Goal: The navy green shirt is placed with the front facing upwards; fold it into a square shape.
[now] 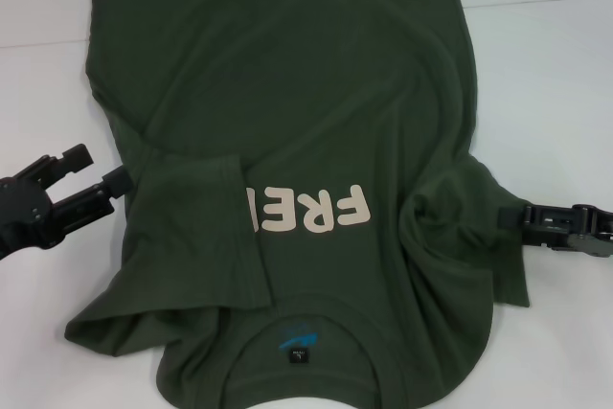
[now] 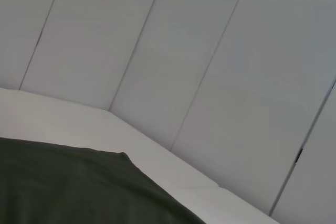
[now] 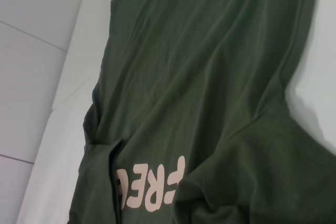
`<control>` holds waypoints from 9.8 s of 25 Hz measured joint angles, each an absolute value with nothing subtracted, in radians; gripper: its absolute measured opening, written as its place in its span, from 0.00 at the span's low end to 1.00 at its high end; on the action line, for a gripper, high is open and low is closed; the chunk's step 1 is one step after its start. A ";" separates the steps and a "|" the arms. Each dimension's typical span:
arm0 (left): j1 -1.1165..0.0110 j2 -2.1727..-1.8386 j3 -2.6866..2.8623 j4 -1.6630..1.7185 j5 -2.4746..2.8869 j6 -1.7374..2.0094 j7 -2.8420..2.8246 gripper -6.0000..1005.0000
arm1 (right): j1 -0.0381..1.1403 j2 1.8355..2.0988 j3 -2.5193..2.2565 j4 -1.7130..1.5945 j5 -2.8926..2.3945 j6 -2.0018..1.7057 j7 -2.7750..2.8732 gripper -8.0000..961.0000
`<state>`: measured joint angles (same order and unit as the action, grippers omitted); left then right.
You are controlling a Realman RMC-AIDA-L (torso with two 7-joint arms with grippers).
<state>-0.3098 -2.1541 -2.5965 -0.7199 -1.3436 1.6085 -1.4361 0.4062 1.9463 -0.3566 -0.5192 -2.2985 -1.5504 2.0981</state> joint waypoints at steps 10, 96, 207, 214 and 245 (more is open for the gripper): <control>-0.315 -2.154 -2.597 -0.718 -1.334 1.592 -1.427 0.90 | 0.396 1.954 -0.350 -0.520 -2.294 -1.525 2.095 0.96; -0.338 -2.161 -2.609 -0.636 -1.372 1.497 -1.380 0.90 | 0.511 2.025 -0.581 -0.889 -2.529 -1.531 1.731 0.94; -0.341 -2.154 -2.644 -0.603 -1.381 1.505 -1.368 0.90 | 0.604 2.088 -0.704 -0.856 -2.330 -1.403 1.931 0.06; -0.338 -2.154 -2.647 -0.603 -1.381 1.505 -1.368 0.90 | 0.640 2.087 -0.731 -0.789 -2.333 -1.351 1.931 0.06; -0.330 -2.149 -2.648 -0.604 -1.376 1.498 -1.368 0.90 | 0.441 2.065 -0.709 -0.821 -2.068 -1.381 1.811 0.65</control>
